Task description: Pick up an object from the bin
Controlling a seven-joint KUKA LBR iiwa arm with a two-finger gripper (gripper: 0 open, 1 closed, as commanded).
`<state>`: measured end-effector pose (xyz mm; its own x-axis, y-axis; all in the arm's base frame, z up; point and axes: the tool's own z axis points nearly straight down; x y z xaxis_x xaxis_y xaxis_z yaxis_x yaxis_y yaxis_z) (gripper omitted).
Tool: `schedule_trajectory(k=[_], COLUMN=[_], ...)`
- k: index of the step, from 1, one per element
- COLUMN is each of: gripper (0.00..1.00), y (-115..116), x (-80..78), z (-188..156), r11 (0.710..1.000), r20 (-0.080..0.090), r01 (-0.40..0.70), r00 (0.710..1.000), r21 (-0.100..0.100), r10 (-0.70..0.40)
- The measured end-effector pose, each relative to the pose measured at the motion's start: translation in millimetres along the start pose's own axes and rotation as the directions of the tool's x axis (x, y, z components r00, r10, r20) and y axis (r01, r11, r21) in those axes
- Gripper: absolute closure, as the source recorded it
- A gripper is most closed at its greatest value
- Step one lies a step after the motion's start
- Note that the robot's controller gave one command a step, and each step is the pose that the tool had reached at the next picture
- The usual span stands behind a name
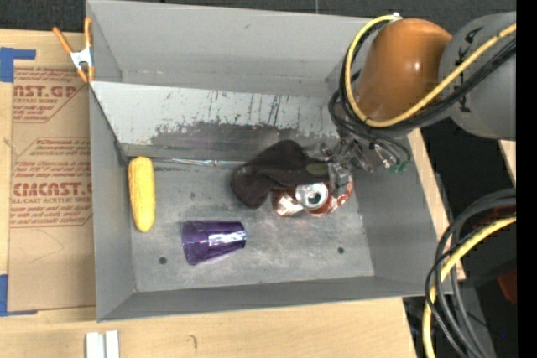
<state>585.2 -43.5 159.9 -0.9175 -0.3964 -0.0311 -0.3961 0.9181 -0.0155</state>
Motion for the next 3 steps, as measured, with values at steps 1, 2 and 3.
schedule_trajectory(k=[1,2,3], gripper=[0.00,1.00,1.00], y=[-1.9,-2.7,-2.7], x=[5.8,5.9,5.9], z=[4.6,5.0,5.0], r11=[1.000,1.000,1.000], r20=[0.023,0.024,0.024], r01=[0.011,0.011,0.011], r00=[1.000,1.000,1.000], r21=[0.010,0.012,0.012], r10=[-0.011,-0.011,-0.011])
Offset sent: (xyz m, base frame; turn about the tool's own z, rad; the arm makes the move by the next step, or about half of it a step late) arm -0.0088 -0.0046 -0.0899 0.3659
